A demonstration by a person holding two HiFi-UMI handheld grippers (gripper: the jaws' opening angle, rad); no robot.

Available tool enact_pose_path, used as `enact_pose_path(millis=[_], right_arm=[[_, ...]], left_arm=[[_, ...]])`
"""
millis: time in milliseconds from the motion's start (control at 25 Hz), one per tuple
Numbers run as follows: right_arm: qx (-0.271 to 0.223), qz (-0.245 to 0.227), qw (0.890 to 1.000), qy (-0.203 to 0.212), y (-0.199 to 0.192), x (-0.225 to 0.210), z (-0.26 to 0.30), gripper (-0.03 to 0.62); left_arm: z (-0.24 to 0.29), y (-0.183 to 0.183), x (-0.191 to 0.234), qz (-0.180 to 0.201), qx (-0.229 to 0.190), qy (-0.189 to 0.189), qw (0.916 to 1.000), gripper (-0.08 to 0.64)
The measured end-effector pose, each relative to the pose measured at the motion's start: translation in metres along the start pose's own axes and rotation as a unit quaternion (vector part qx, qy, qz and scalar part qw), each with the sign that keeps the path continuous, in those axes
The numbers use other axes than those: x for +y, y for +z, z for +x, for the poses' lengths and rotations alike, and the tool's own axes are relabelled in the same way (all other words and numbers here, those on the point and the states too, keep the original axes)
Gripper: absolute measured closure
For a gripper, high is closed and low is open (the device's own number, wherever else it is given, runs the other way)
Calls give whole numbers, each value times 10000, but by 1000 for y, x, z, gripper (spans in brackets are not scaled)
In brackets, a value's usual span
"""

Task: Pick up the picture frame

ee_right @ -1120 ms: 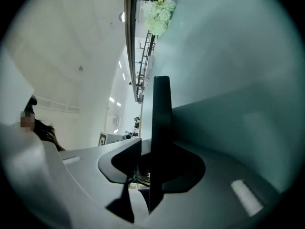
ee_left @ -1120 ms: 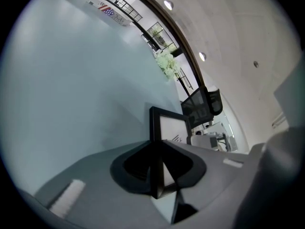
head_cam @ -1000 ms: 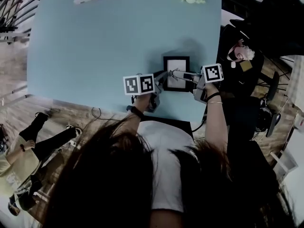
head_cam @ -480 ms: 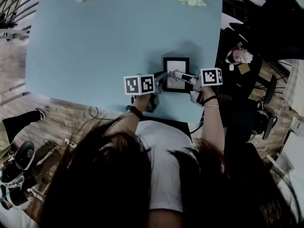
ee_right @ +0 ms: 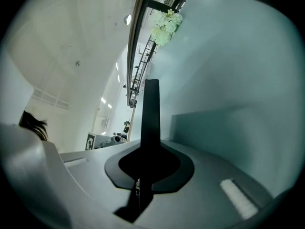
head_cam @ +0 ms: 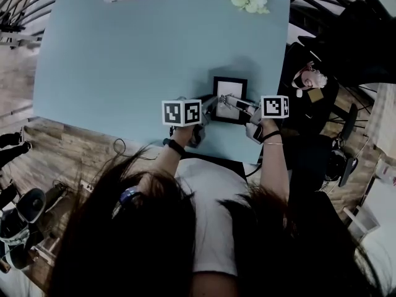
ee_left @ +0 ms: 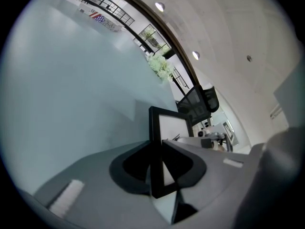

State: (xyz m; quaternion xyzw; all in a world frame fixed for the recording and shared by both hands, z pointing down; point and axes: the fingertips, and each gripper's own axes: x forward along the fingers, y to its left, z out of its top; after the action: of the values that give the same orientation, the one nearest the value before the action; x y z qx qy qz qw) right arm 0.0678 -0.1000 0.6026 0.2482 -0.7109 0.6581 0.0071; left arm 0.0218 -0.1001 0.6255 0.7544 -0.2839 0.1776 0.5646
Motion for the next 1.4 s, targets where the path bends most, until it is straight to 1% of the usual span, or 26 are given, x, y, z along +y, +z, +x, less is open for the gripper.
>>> enact_pose_path(millis=[160,320,440,560,800,960,1120,1200,1400], right_arm=[[-131,-144,9998,62,5,12,-3,578],[-204,-501,9983,201,11,30,-5,578],[-230,-667,9973,225,14,39,-9,579],[-241,-713,9970,160,14,42,-17,578],[-397,-1051,9935,176,13,68,-31,578],[-553,-1483,9873,160,21,87,-42,579],[-824,-1939,9775,86,29,111,-56,580],[-993,-2221,9699,18,34,123,-65,578],[-1362,-2956,9449,-357,44,154,-83,578]], left_arm=[[-7,8,-8,135,-158,-25,9998,431],[-16,16,-18,263,-360,-90,9990,431],[-23,23,-27,355,-571,-145,9976,433],[-32,34,-37,423,-839,-186,9954,433],[-60,54,-63,772,-1296,-247,9882,433],[-74,68,-83,1181,-1559,-276,9803,433],[-92,78,-102,1539,-1762,-308,9718,433],[-101,83,-112,1746,-1885,-304,9660,433],[-121,97,-131,2411,-2217,-159,9447,434]])
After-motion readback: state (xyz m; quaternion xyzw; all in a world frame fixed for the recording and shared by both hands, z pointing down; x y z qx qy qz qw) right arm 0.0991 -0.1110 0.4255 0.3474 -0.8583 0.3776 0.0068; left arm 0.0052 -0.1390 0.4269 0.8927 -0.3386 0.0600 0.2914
